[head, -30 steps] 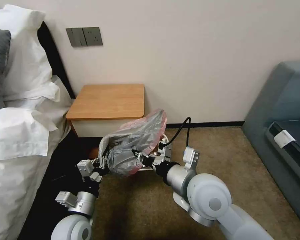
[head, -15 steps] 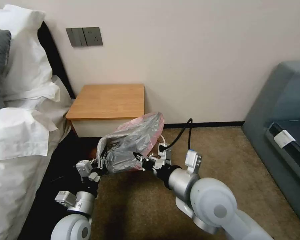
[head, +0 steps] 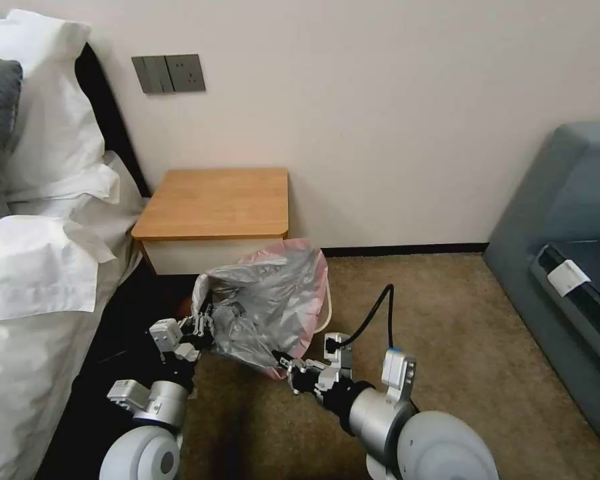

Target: Pick up the garbage bag from the table and place it over the trash can.

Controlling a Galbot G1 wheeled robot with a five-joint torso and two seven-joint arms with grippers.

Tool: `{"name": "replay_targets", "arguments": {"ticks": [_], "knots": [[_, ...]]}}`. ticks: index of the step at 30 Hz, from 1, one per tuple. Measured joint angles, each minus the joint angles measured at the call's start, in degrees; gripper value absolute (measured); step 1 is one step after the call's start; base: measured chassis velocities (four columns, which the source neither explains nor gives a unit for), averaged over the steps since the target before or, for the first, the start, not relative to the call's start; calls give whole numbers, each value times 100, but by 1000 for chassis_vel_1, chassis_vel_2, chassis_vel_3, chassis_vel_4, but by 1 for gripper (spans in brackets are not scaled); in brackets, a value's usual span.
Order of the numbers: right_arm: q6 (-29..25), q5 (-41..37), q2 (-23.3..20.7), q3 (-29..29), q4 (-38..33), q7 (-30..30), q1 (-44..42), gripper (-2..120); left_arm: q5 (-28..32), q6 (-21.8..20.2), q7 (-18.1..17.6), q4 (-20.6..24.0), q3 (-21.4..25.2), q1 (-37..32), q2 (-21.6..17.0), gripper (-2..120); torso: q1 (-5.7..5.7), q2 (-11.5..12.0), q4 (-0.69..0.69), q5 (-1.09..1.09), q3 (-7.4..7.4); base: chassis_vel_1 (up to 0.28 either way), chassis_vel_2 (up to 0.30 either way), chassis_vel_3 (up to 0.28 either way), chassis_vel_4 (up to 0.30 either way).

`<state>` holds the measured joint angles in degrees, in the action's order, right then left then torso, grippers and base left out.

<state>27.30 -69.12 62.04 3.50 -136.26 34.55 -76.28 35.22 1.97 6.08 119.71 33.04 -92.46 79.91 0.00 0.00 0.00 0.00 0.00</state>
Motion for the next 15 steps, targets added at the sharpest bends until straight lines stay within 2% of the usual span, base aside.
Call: {"name": "replay_targets", "arguments": {"ticks": [15], "knots": [[-17, 634, -125, -516, 180, -268, -180, 0, 315, -125, 29, 118, 94, -41, 28, 7, 0, 0, 0, 0, 0, 0, 0, 0, 0]]}}
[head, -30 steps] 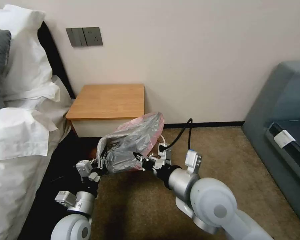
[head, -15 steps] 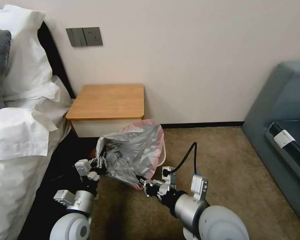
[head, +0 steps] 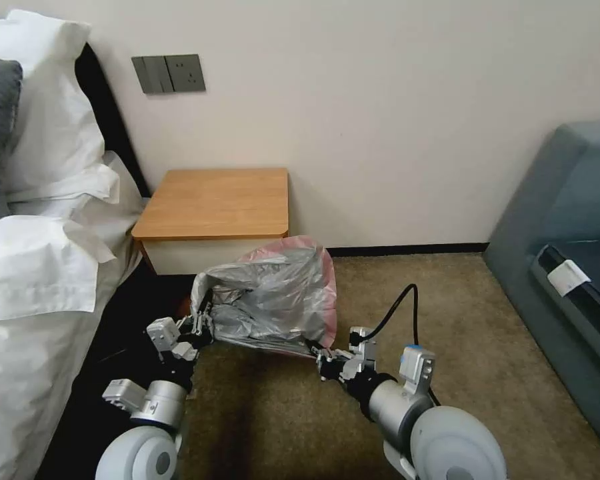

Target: Pick up the garbage bag from the table and place it over the trash can.

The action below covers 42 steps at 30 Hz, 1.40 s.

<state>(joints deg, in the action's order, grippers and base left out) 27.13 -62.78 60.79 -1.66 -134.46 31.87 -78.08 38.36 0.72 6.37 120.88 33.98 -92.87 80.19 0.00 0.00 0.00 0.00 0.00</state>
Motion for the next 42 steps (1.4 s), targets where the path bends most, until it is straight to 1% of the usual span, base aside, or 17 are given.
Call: {"name": "replay_targets", "arguments": {"ticks": [5, 8, 9, 12, 13, 16, 18, 21, 22, 25, 27, 28, 30, 31, 33, 36, 42], "knots": [[-9, 297, -35, -78, 26, -92, -61, 1, 28, -6, 17, 2, 23, -10, 12, 7, 0, 0, 0, 1, 0, 0, 0, 0, 0], [-44, 512, -32, -117, 53, -104, -80, 14, 27, -5, 51, 2, 33, -23, 14, 7, 0, 0, 0, 1, 0, 0, 0, 0, 0], [-44, 512, -32, -117, 53, -104, -80, 14, 27, -5, 51, 2, 33, -23, 14, 7, 0, 0, 0, 1, 0, 0, 0, 0, 0], [-76, 587, -2, -174, 108, -104, -73, 27, 21, -8, 86, 19, 21, -37, 18, 7, 0, 0, 0, 1, 0, 0, 0, 0, 0], [-76, 587, -2, -174, 108, -104, -73, 27, 21, -8, 86, 19, 21, -37, 18, 7, 0, 0, 0, 1, 0, 0, 0, 0, 0], [-96, 617, 45, -256, 187, -79, -38, 43, 14, -11, 111, 39, 18, -70, 18, 7, 0, 0, 0, 0, 0, 0, 0, 0, 0], [-100, 626, 50, -273, 208, -69, -26, 45, 14, -11, 115, 47, 19, -83, 18, 7, 0, 0, 0, 0, 0, 0, 0, 0, 0], [-123, 663, 53, -336, 322, -34, 33, 60, 14, -11, 150, 77, 25, -143, -5, 7, 0, 0, 0, 0, 0, 0, 0, 0, 0], [-123, 663, 53, -336, 322, -34, 33, 60, 14, -11, 150, 77, 25, -143, -5, 7, 0, 0, 0, 0, 0, 0, 0, 0, 0], [-178, 720, 70, -373, 481, -21, 113, 75, 23, -11, 173, 104, 29, -200, -23, 7, 0, 0, 0, 0, 0, 0, 0, 0, 0], [-184, 728, 79, -386, 535, -17, 142, 78, 31, -11, 180, 115, 29, -213, -28, 7, 0, 0, 0, 0, 0, 0, 0, 0, 0], [-191, 732, 92, -403, 616, 6, 190, 85, 56, -11, 186, 126, 35, -227, -39, 7, 0, 0, 0, 0, 0, 0, 0, 0, 0], [-203, 741, 99, -415, 706, 30, 233, 92, 122, -20, 191, 148, 53, -235, -62, 7, 0, 0, 0, 0, 0, 0, 0, 0, 0], [-203, 741, 99, -415, 706, 30, 233, 92, 122, -20, 191, 148, 53, -235, -62, 7, 0, 0, 0, 0, 0, 0, 0, 0, 0], [-217, 795, 76, -424, 772, 5, 246, 99, 212, -46, 192, 165, 91, -235, -101, 7, 0, 0, 0, 0, 0, 0, 0, 0, 0], [-258, 862, 45, -427, 790, -53, 236, 100, 258, -49, 194, 165, 121, -233, -131, 7, 0, 0, 0, 0, 0, 0, 0, 0, 0], [-348, 1096, -96, -385, 362, -163, -61, 100, 289, -42, 181, 92, 148, -205, -158, 7, 0, 0, 0, 1, 0, 0, 0, 0, 0]]}}
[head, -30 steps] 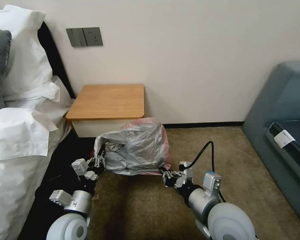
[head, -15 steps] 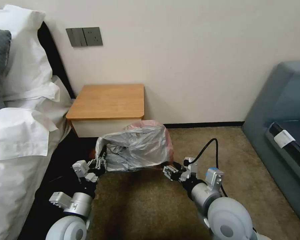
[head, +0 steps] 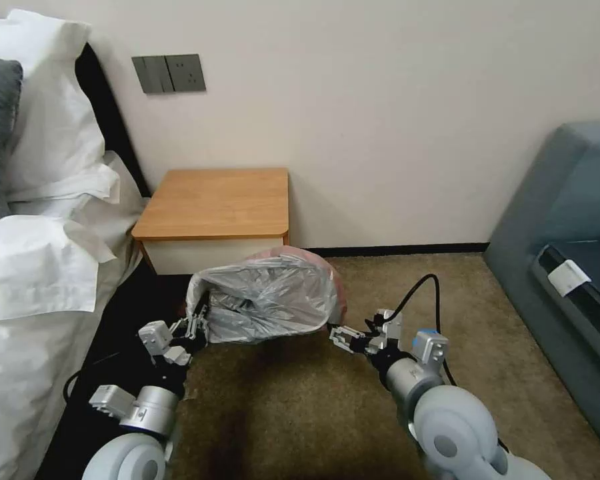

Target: Pick up the garbage bag from the table and place it over the trash can.

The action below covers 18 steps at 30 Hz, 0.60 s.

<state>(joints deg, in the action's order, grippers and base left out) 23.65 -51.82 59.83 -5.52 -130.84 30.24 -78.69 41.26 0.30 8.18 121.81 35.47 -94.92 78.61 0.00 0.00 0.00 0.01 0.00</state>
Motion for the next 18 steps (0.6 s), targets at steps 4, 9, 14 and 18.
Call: {"name": "replay_targets", "arguments": {"ticks": [4, 9, 14, 18], "knots": [[-166, 550, -256, 9, -477, -222, -490, 100, 0, 9, -34, -90, 3, 43, 4, 7, 0, 0, -1, -1, 0, 0, 0, 0, 0], [-491, 553, -461, -31, -796, -333, -646, 100, 5, 14, -64, -184, 21, 120, -13, 7, 0, 0, 0, 0, 0, 0, 0, 0, 0], [-789, 491, -602, -155, -1027, -468, -685, 100, 21, 12, -74, -219, 47, 156, -35, 7, 0, 0, 0, -1, 0, 0, 0, 0, 0], [-1039, -31, -817, -333, -1249, -867, -399, 100, 20, -5, -76, -217, 33, 168, -65, 7, 0, 0, -1, 0, 0, 0, 0, 0, 0]]}}
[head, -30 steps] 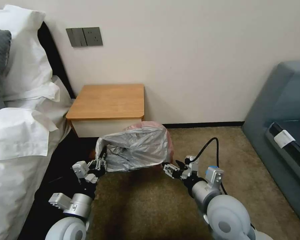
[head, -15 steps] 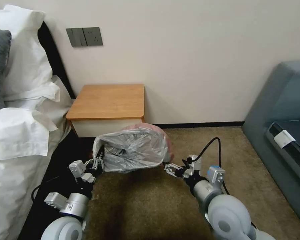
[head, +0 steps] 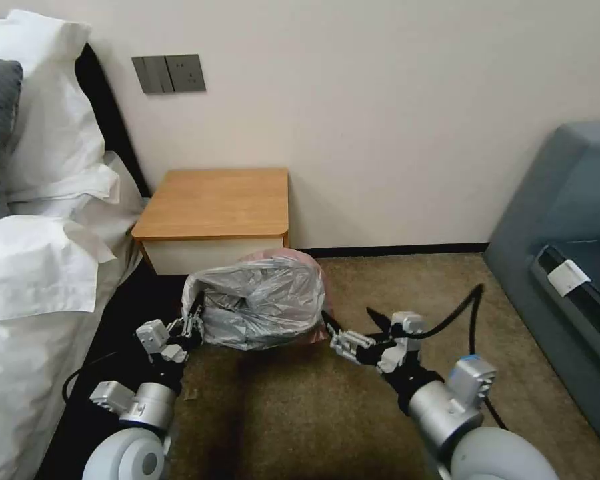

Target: Pick up the garbage bag from the table and place it over the trash can.

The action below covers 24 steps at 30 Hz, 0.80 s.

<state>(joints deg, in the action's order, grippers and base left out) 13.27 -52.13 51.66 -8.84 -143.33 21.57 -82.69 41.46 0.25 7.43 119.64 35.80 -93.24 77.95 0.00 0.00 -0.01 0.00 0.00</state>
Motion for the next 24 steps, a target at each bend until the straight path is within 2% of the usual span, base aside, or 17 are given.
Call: {"name": "replay_targets", "arguments": {"ticks": [2, 5, 6, 7, 10, 16, 20, 24], "knots": [[-29, -235, -46, -64, -21, -236, 198, 100, -2, -14, 0, 23, -12, 1, -6, 7, 0, 0, 1, 1, 0, 0, 0, 0, 0], [-153, -564, 26, -81, 224, -911, 752, 100, -4, -27, 30, 75, -26, -11, -8, 7, 0, 0, 1, 0, 0, 0, 0, 0, 0], [-153, -564, 26, -81, 224, -911, 752, 100, -4, -27, 30, 75, -26, -11, -8, 7, 0, 0, 1, 0, 0, 0, 0, 0, 0], [-206, -765, 144, -62, 452, -1254, 1006, 100, 2, -29, 66, 83, -27, -17, -13, 7, 0, 0, 1, -1, 0, 0, 0, 0, 0], [-179, -1154, 343, -18, 858, -1603, 1401, 100, 56, -28, 106, 90, -13, -20, -36, 7, 0, 0, 1, 0, 0, 0, 0, 0, 0], [-13, -1906, 668, -62, 1644, -1923, 1705, 100, 189, -39, 129, 154, 24, -28, -65, 7, 0, 0, 1, 0, 0, 0, 0, 0, 0], [40, -1876, 693, -65, 1897, -2199, 1641, 100, 236, -46, 133, 155, 30, -11, -69, 7, 0, 0, 0, 0, -1, 0, 0, 0, 0], [45, -1943, 729, -58, 1931, -2225, 1652, 100, 264, -48, 139, 153, 29, -5, -74, 7, 0, 0, 1, 0, 0, 0, 0, 0, 0]]}}
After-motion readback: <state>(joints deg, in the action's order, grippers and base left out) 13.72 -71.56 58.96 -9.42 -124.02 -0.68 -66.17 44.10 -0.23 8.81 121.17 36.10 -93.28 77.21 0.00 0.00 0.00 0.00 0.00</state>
